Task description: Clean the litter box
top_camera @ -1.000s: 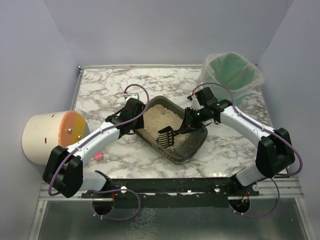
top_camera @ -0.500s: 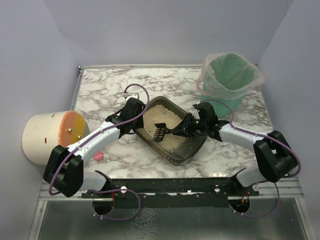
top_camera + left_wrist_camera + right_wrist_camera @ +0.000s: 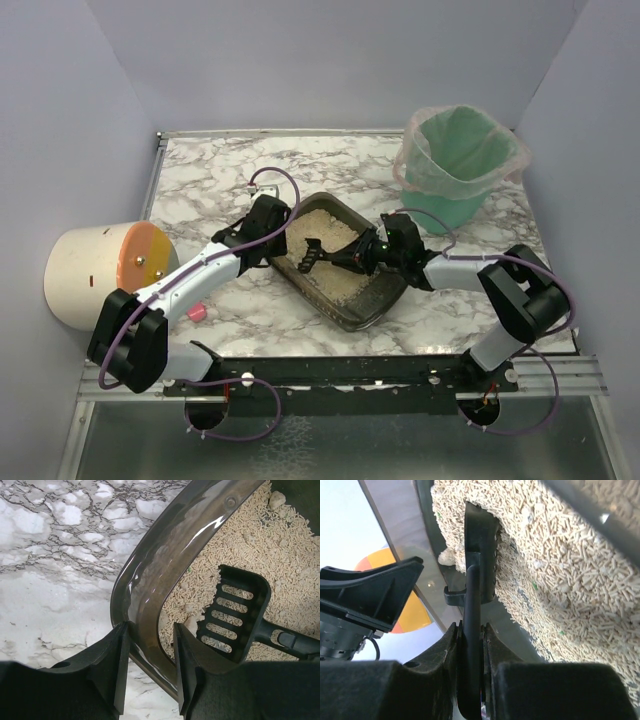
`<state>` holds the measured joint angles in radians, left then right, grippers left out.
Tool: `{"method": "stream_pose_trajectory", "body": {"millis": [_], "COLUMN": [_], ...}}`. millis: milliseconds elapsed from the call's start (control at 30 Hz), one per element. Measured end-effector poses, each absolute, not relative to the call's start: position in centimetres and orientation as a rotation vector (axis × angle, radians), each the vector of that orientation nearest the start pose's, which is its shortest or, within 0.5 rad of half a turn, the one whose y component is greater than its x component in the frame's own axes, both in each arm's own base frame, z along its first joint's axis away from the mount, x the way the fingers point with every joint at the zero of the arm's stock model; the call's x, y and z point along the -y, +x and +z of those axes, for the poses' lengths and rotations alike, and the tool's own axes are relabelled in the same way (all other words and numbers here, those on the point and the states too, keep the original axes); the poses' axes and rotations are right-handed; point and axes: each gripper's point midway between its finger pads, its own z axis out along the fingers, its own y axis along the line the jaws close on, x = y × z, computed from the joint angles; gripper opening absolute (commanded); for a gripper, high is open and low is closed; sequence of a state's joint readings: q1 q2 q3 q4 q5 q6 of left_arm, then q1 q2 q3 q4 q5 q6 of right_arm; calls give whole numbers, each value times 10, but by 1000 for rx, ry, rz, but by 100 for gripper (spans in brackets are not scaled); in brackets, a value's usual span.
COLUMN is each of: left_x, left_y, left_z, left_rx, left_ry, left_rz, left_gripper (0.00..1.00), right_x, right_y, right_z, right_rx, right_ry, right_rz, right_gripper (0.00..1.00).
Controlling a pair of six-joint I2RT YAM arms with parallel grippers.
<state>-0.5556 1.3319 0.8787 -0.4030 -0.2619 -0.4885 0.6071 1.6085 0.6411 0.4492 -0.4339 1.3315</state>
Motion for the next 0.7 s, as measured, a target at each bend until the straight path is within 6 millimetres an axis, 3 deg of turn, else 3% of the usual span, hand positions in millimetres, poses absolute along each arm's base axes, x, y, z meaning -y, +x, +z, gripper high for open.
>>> {"method": "stream_pose_trajectory", "body": {"millis": [700], "left_x": [150], "left_y": [307], "left_z": [105], "left_rx": [-2377], "left_ry": [-43], "left_rz": [-128], "left_gripper": [13], "right_x": [-335], "right_y": [280], "right_z": [111], "right_rx": [-2192], "right_ry": [592], "right_rz": [1706], "right_gripper": [1]}}
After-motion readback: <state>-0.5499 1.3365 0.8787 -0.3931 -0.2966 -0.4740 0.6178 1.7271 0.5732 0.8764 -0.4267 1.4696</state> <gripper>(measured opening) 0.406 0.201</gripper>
